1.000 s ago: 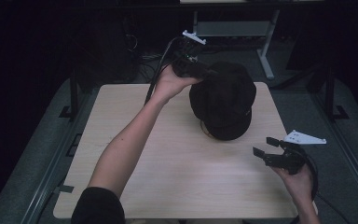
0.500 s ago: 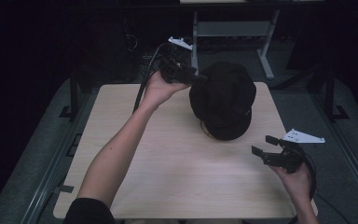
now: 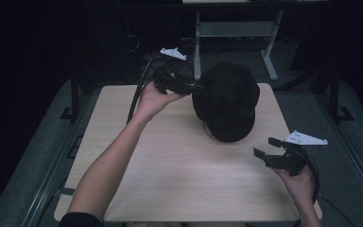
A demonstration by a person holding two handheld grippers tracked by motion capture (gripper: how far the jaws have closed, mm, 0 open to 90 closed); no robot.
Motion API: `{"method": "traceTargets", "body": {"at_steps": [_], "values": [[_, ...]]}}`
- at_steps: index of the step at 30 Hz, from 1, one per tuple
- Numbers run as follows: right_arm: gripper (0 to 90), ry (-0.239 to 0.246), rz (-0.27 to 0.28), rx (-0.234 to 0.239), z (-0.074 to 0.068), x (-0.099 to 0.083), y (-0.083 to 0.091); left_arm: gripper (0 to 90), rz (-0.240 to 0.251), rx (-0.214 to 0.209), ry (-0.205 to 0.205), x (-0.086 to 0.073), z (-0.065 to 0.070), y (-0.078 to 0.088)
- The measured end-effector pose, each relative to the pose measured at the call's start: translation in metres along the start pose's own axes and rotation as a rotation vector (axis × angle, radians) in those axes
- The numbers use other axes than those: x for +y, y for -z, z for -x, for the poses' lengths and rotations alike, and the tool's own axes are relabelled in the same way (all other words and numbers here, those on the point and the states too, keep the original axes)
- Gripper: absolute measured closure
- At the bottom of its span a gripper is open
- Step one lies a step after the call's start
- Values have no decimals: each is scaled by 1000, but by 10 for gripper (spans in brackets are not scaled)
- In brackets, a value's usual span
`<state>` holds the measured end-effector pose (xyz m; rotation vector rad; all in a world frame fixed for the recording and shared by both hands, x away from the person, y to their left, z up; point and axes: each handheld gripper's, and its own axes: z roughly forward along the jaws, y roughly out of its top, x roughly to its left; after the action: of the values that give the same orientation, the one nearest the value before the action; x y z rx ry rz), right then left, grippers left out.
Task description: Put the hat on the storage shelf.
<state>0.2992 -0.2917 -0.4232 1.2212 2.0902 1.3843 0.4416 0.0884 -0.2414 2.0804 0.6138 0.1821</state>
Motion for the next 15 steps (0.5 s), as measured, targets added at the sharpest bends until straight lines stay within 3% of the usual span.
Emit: {"method": "traceTargets", "body": {"at_steps": [9,15], "values": [[164,12,-18,-7,-3,0,-3,337,8,12,-6,-20,3,18],[161,26,-45,-7,-9,1,-6,317,16,23,12,-37,5,29]]}}
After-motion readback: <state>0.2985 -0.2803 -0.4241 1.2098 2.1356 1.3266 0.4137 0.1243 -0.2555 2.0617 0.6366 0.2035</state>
